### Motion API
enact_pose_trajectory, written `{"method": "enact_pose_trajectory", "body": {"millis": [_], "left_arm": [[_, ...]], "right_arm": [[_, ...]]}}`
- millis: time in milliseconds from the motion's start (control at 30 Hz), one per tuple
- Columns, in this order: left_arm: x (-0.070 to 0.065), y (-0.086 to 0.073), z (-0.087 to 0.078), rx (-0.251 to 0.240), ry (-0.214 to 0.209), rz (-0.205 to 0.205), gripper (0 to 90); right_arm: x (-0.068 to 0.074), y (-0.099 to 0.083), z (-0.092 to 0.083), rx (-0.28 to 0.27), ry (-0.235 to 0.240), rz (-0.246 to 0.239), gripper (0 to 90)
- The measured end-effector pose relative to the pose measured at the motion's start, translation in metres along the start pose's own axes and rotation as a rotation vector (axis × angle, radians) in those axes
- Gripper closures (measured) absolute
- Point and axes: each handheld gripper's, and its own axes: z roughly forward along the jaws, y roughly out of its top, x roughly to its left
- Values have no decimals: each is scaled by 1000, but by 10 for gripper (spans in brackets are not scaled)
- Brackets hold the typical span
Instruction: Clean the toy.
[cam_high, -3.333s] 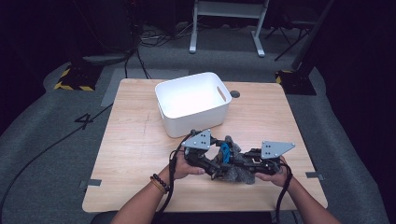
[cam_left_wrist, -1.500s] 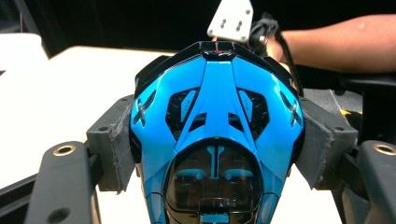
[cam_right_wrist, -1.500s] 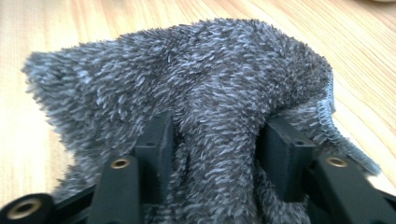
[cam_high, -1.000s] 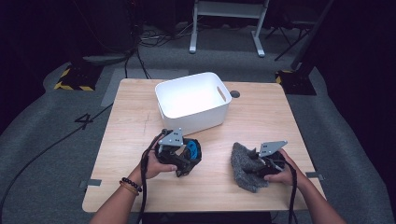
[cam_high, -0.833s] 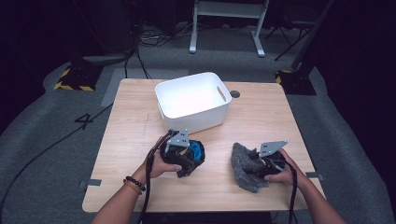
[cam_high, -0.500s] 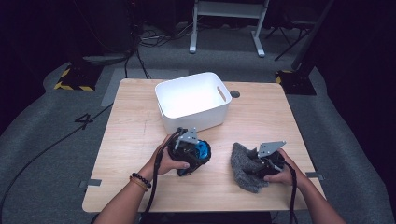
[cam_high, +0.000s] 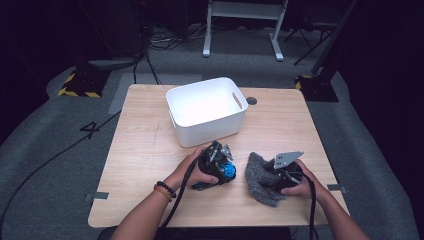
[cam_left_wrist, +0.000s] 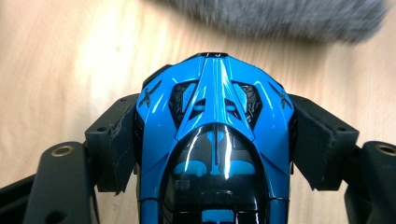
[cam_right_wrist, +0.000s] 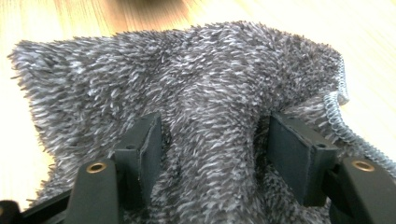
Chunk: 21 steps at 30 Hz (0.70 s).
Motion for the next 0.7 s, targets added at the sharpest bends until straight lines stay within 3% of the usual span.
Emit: {"method": "enact_pose_trajectory", "body": {"millis": [333, 533, 700], "left_arm": [[-1, -1, 12, 53, 4, 10, 237], [-3, -1, 6, 4, -5, 20, 188], [-4, -8, -17, -110, 27, 5, 182]], "right_arm": [[0, 0, 1, 1, 1, 5, 351], [0, 0, 0, 6, 2, 0, 313], [1, 2, -6, -14, -4, -1, 286]]}}
